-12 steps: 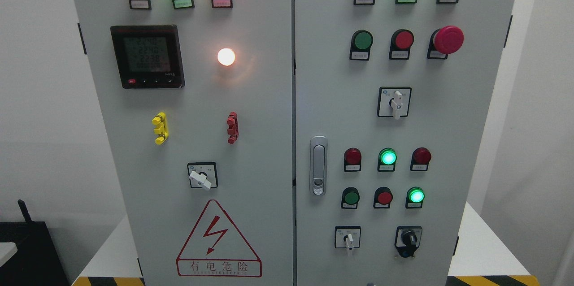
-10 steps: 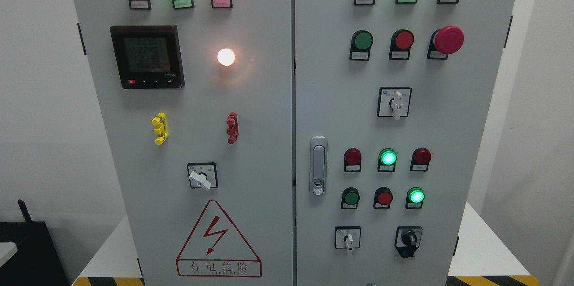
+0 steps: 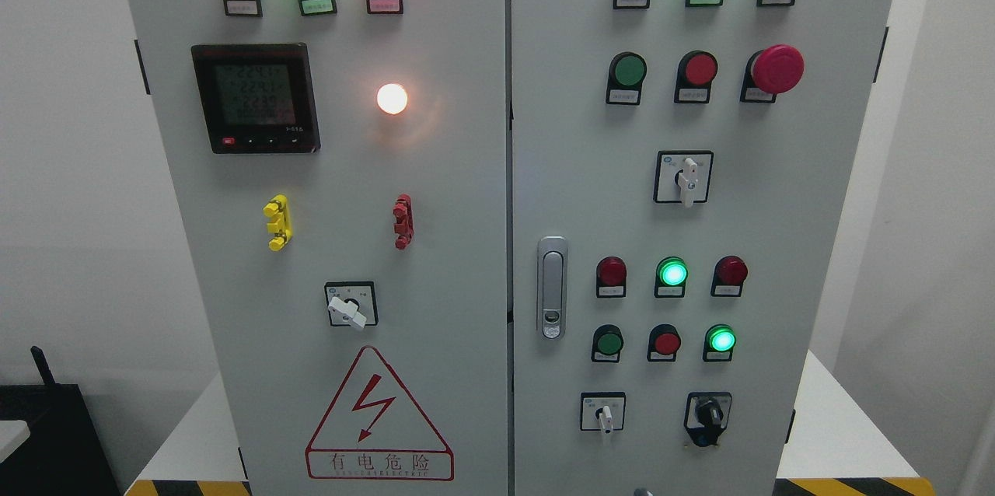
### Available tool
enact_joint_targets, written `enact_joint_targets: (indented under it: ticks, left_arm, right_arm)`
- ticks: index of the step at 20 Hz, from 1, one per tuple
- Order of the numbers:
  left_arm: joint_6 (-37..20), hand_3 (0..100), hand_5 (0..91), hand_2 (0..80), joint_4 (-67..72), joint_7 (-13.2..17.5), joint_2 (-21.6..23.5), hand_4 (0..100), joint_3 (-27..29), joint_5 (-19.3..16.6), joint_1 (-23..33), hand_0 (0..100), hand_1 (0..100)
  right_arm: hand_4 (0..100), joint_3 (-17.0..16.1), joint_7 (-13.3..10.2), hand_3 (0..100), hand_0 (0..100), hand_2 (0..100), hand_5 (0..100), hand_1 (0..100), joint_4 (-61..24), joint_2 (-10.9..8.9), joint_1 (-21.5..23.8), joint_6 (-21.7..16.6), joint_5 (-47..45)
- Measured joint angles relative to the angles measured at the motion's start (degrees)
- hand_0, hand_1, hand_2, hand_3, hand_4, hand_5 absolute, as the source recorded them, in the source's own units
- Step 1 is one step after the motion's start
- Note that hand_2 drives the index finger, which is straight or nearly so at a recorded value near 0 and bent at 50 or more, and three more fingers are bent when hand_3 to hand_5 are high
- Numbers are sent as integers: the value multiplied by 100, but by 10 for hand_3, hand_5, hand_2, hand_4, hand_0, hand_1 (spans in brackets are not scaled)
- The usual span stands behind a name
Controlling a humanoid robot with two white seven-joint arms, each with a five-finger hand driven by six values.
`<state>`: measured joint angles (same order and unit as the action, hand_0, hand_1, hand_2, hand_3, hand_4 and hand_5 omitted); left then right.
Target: Release door handle
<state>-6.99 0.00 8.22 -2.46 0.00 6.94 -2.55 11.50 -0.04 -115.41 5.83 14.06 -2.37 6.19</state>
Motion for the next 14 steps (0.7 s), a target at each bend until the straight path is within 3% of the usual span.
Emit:
enact_joint_targets:
  ticks: [2, 3, 4, 5, 8, 12, 14]
  left_arm:
    - [0, 0, 0, 0, 0, 0, 0, 0, 0, 0, 0, 120, 389]
    - [0, 0, 0, 0, 0, 0, 0, 0, 0, 0, 0, 120, 389]
    - [0, 0, 0, 0, 0, 0, 0, 0, 0, 0, 0, 120, 389]
    - [0, 0, 0, 0, 0, 0, 0, 0, 0, 0, 0, 120, 389]
    - [0, 0, 0, 0, 0, 0, 0, 0, 0, 0, 0, 120, 389]
    - [0, 0, 0, 0, 0, 0, 0, 0, 0, 0, 0, 120, 389]
    - [0, 0, 0, 0, 0, 0, 0, 0, 0, 0, 0, 120, 389]
  right_arm:
    - [58, 23, 5, 118, 392, 0, 0, 88, 1, 0, -5, -14, 8]
    - [223, 33, -62, 239, 380, 0, 49, 104, 2, 0, -9, -26, 18]
    - [262, 43, -155, 270, 377, 0, 70, 110, 3, 0, -18, -36, 29]
    - [406, 51, -285, 407, 369, 0, 239, 138, 3, 1, -32, -51, 54]
    - [580, 78, -744, 629, 373, 0, 514, 207, 13, 3, -139, -81, 397]
    - [668, 123, -1149, 752, 374, 0, 675, 254, 32, 12, -267, -229, 1485]
    - [680, 174, -1320, 770, 355, 0, 691, 284, 51, 19, -336, -310, 2123]
